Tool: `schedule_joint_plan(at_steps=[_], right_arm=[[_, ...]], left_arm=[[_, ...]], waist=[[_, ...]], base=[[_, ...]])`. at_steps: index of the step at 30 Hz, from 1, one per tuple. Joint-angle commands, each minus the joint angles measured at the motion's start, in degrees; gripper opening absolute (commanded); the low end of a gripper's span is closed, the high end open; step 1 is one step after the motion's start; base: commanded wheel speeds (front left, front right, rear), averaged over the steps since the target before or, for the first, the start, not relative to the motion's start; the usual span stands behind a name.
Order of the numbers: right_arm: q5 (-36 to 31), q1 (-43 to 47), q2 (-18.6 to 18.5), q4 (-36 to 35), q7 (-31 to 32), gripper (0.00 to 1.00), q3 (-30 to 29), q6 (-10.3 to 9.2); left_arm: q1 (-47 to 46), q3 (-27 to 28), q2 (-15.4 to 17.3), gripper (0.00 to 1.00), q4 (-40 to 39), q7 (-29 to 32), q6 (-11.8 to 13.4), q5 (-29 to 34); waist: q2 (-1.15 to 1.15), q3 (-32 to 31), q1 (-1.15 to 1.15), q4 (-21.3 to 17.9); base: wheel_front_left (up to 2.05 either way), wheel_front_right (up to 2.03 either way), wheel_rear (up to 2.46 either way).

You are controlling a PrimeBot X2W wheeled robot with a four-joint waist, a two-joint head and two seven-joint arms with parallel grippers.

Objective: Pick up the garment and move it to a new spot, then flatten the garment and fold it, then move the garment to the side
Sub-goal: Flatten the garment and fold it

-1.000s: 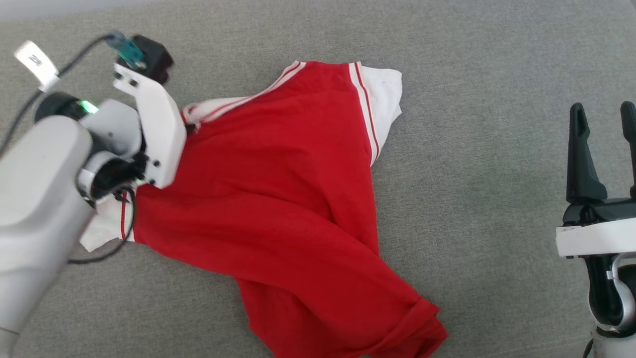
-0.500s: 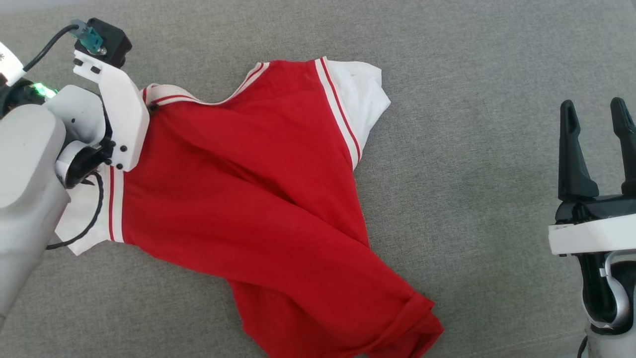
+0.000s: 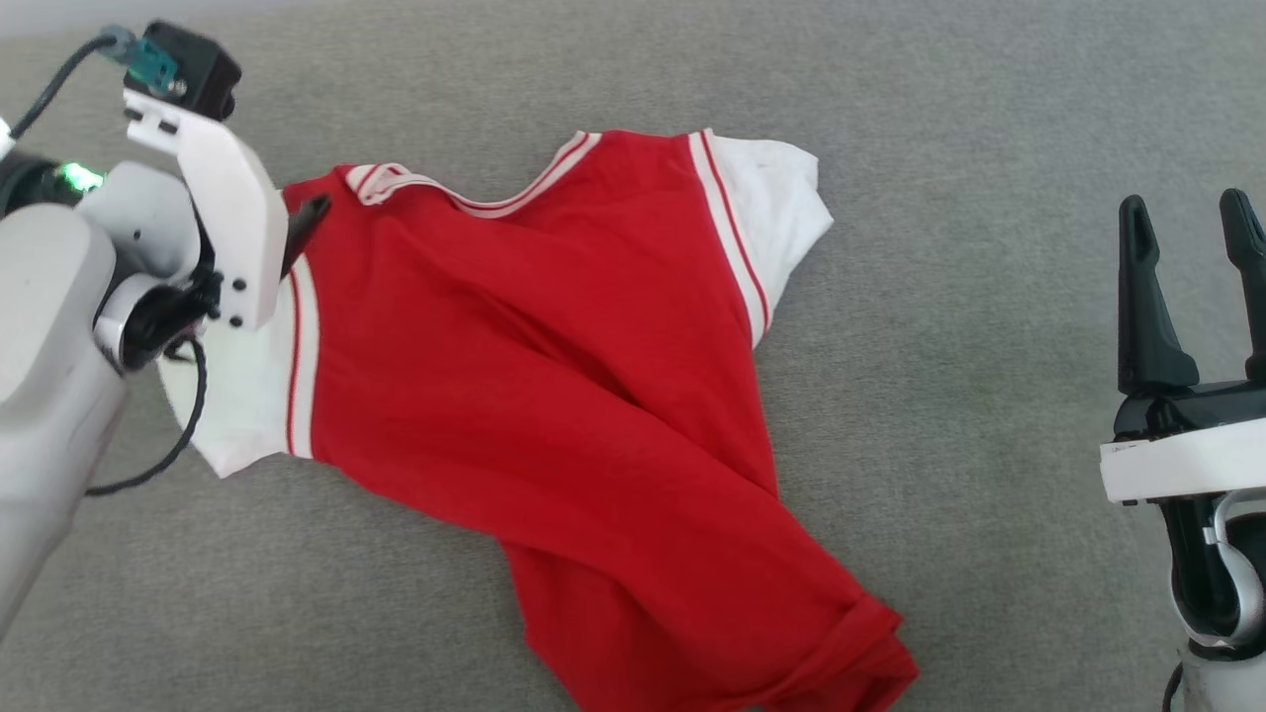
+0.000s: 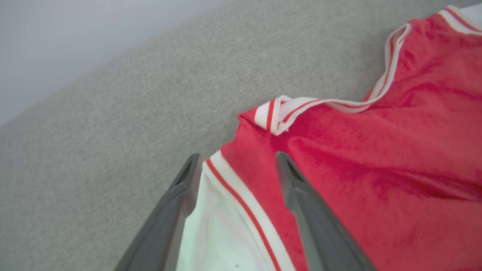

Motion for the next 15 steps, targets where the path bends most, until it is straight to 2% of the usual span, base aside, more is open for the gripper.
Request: schedule_joint_plan(at_steps=[1, 6, 15], right_arm=[[-0.1, 0.1, -0.2, -0.3, 0.3, 1.00, 0.1, -0.04], [0.1, -0.9, -0.7, -0.6, 0.8, 1.00, 0.5, -0.04], [-0.1, -1.8, -1.2, -1.0, 1.7, 1.00, 1.9, -0.04]], left_arm=[[1.1, 0.1, 0.5, 1.00, -0.3, 0.9, 0.6, -0.9], [3.3, 1.2, 2.1, 1.00, -0.8, 4.2, 3.4, -3.1], [5.6, 2.7, 4.3, 1.00, 2.8, 6.2, 5.5, -5.9]], waist=[[0.00, -0.5, 0.00, 0.8], [0.00, -0.9, 0.00, 1.7], [0.00, -0.5, 0.00, 1.7]], base=[[0.00, 0.00, 0.00], [0.00, 0.00, 0.00], [0.00, 0.00, 0.00]])
